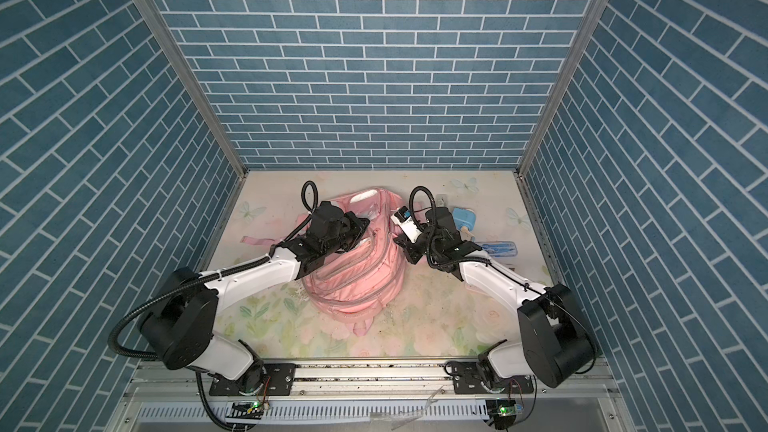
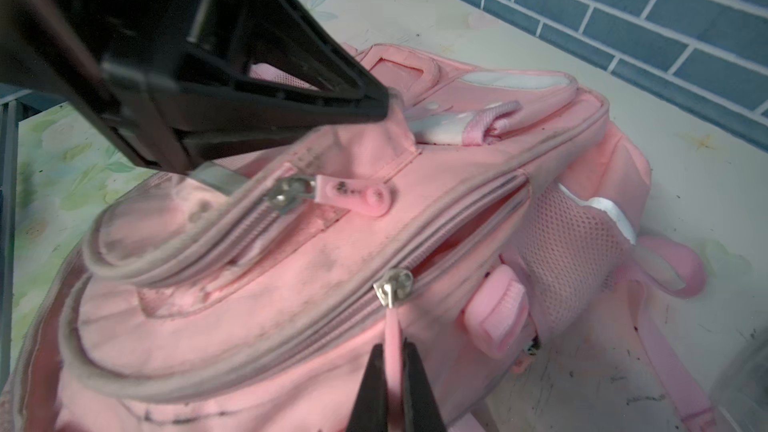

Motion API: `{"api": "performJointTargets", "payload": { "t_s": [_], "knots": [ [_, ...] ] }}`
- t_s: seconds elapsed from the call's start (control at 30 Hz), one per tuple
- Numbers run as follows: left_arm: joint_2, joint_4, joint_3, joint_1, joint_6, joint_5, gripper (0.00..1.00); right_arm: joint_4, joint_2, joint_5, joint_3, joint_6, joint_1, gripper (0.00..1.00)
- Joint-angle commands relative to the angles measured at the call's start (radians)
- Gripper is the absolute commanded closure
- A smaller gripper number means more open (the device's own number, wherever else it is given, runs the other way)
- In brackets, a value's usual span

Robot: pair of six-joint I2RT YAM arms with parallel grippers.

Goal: Pack the student bag

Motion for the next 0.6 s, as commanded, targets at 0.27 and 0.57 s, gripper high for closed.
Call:
{"api": "performJointTargets", "payload": {
  "t_s": [0.27, 0.57],
  "knots": [
    [0.116, 0.185, 0.167, 0.004, -0.081, -0.12, 1.0, 0.183, -0.056, 0.007, -0.118, 0.037, 0.153, 1.0],
    [0.165, 0.136, 0.212, 0.006, -0.046, -0.154, 1.0, 0.268, -0.085, -0.066, -0.158, 0.088, 0.188, 1.0]
  ]
}}
